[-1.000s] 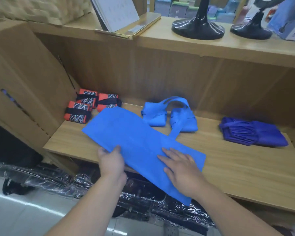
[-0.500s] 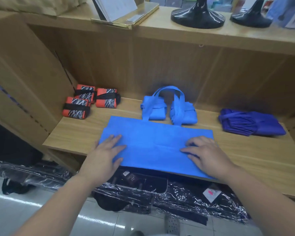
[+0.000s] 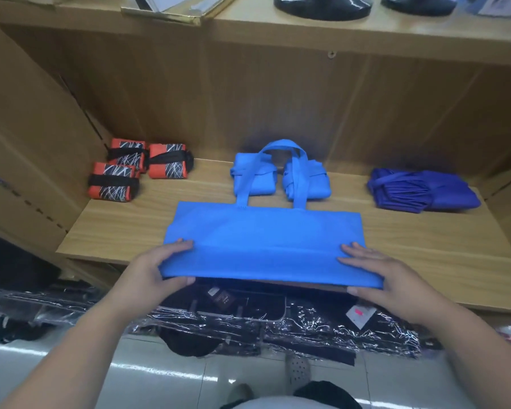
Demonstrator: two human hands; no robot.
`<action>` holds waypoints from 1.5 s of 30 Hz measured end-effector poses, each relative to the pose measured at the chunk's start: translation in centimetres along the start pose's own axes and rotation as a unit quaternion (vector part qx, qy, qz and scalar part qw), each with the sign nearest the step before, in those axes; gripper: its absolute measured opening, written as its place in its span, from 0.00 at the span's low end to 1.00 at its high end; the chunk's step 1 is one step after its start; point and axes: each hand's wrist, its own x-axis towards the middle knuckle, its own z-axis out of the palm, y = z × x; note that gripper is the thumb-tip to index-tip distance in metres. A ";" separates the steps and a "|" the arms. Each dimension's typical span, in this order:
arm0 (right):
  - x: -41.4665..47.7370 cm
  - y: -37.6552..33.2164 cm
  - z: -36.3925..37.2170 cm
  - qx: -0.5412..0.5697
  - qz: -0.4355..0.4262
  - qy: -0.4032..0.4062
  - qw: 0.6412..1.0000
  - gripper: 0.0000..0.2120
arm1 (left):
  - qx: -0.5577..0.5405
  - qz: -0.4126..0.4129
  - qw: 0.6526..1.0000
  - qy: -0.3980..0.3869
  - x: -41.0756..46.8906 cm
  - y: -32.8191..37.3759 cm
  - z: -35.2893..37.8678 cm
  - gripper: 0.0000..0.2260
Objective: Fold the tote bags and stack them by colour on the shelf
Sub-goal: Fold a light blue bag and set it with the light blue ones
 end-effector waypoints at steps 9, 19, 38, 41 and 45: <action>1.4 -0.4 -2.0 0.153 0.104 0.068 0.980 0.11 | -0.122 -0.105 0.984 0.081 1.7 1.1 -0.9 0.10; 6.1 0.9 -1.8 0.098 0.100 0.180 0.974 0.23 | 0.000 -0.144 0.967 0.211 6.4 2.0 1.7 0.10; 7.6 1.2 -0.8 -0.113 0.123 0.288 0.943 0.10 | 0.352 -0.151 0.898 0.215 9.6 3.7 4.7 0.21; 7.7 1.4 -0.6 -0.184 0.073 0.315 0.928 0.06 | 0.374 -0.117 0.896 0.209 9.5 2.6 4.3 0.29; 8.4 0.6 -1.3 -0.297 -0.084 0.239 0.921 0.13 | 0.382 -0.112 0.897 0.195 9.8 1.9 3.8 0.32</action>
